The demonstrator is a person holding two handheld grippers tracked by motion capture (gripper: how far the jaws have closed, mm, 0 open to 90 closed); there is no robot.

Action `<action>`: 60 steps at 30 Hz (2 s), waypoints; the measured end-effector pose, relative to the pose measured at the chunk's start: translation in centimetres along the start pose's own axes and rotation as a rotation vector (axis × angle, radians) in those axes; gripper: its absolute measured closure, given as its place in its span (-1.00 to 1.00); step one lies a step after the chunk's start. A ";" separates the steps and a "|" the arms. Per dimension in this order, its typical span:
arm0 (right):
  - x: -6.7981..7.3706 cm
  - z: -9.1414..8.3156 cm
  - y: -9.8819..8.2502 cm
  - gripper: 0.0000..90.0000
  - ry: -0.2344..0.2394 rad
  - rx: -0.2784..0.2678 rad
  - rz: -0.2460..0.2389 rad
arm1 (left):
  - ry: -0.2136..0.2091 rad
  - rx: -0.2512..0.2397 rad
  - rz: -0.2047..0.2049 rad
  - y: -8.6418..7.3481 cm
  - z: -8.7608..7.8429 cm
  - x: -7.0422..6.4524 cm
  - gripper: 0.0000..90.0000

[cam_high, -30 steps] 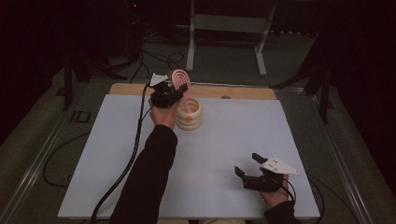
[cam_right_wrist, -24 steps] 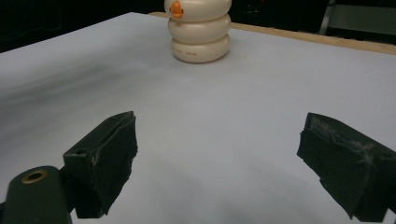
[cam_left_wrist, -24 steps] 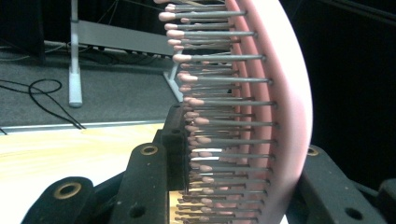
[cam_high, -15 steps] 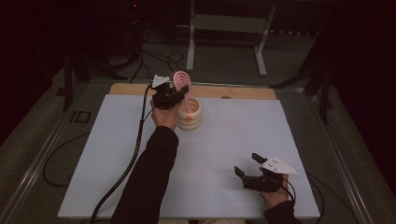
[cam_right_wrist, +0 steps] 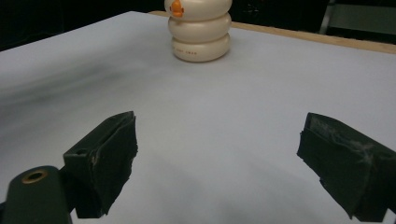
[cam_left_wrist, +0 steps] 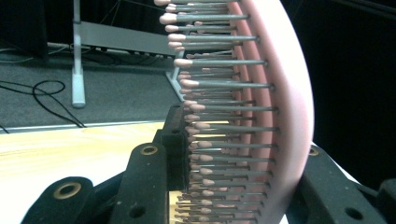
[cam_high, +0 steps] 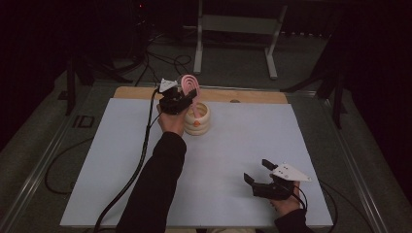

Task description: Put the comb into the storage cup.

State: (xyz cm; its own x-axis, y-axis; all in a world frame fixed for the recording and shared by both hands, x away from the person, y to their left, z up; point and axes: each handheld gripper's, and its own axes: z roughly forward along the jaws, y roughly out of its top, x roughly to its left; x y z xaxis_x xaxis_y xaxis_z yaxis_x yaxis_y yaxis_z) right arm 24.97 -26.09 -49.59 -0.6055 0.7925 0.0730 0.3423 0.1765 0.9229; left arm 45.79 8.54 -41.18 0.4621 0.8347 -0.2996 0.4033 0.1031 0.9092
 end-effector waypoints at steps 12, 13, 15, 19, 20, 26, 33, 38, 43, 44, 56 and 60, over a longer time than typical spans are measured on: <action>0.0 0.0 0.0 -0.76 -0.003 0.002 -0.001 | 0.014 0.009 0.017 0.1 0.0 0.0 0.43; 0.0 0.0 0.0 -0.76 -0.003 0.001 -0.001 | 0.017 0.011 0.021 0.0 0.0 0.0 0.43; 0.0 0.0 0.0 -0.76 -0.003 0.000 0.001 | 0.017 0.011 0.018 0.0 -0.1 0.1 0.43; 0.0 0.0 0.0 -0.76 -0.002 0.000 -0.001 | 0.017 0.015 0.014 -0.2 0.1 0.2 0.43; 0.1 0.0 0.0 -0.76 -0.001 0.001 -0.002 | 0.019 0.017 0.014 -0.3 0.2 0.1 0.43; 0.0 0.0 0.0 -0.76 -0.004 0.002 -0.001 | 0.016 0.025 0.010 -0.6 0.5 0.1 0.43; 0.0 0.0 0.0 -0.76 -0.005 -0.001 0.000 | 0.012 0.035 0.007 -1.0 0.9 0.0 0.43; 0.0 0.0 0.0 -0.75 -0.004 0.000 0.001 | 0.010 0.037 0.009 -1.2 1.0 0.0 0.43; 0.0 0.0 0.0 -0.75 -0.004 0.001 -0.001 | 0.010 0.042 0.008 -1.3 1.1 -0.1 0.43; 0.0 0.0 0.0 -0.75 -0.005 0.002 -0.001 | 0.009 0.041 0.007 -1.3 1.1 -0.1 0.43; 0.0 0.1 0.0 -0.75 -0.003 0.003 0.001 | 0.002 0.044 -0.010 -1.6 1.5 -0.2 0.43; 0.0 0.1 0.0 -0.75 -0.003 0.004 0.001 | 0.000 0.044 -0.010 -1.7 1.6 -0.2 0.42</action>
State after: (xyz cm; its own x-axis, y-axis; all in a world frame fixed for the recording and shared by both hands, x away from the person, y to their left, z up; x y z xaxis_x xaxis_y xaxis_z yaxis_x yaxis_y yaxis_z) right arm 25.02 -26.09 -49.66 -0.6027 0.7947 0.0726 0.3456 0.1779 0.9214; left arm 46.26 7.32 -43.09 0.4577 0.8337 -0.3090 0.4421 0.0882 0.8926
